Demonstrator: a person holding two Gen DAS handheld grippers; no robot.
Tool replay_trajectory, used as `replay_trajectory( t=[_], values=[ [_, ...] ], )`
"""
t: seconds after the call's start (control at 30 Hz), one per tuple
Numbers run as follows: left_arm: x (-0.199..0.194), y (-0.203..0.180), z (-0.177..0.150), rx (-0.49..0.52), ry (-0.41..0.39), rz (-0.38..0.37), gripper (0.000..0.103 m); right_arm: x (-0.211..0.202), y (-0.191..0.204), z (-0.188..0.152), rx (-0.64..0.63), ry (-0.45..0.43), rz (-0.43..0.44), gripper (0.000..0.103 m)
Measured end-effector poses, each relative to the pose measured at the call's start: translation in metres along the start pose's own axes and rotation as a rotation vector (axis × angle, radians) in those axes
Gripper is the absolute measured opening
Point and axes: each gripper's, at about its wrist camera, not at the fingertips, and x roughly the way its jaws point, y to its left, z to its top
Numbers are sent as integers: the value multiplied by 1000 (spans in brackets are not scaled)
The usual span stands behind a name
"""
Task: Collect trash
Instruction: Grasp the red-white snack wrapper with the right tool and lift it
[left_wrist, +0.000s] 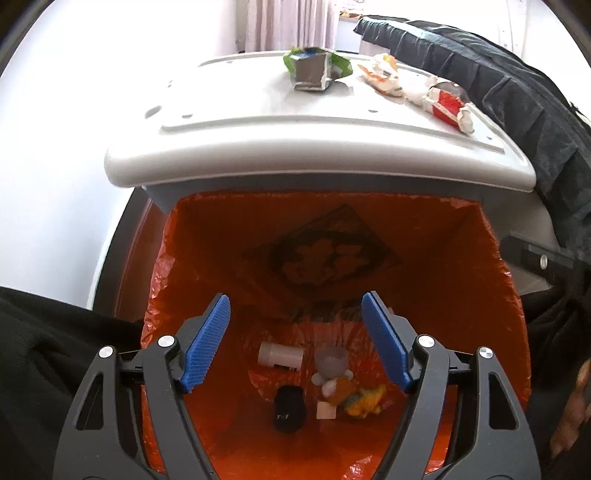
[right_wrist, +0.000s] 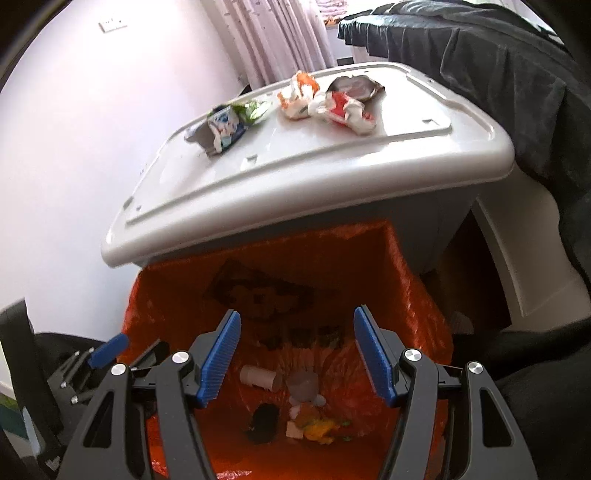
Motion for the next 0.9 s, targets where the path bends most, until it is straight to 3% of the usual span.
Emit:
replay_trajectory(
  t=[0.27, 0.43, 0.73, 0.9],
  values=[
    [-21, -11, 6, 56, -102, -7, 72, -15, -6, 64, -50, -74, -30, 63],
    [-22, -20, 5, 102, -117, -9, 72, -9, -6, 119, -124, -103, -74, 68],
    [-17, -25, 7, 124, -125, -18, 73, 64, -1, 176, -307, -43, -156, 68],
    [-9, -22, 9, 110, -101, -16, 73, 105, -10, 189, -285, 1, -206, 68]
  ],
)
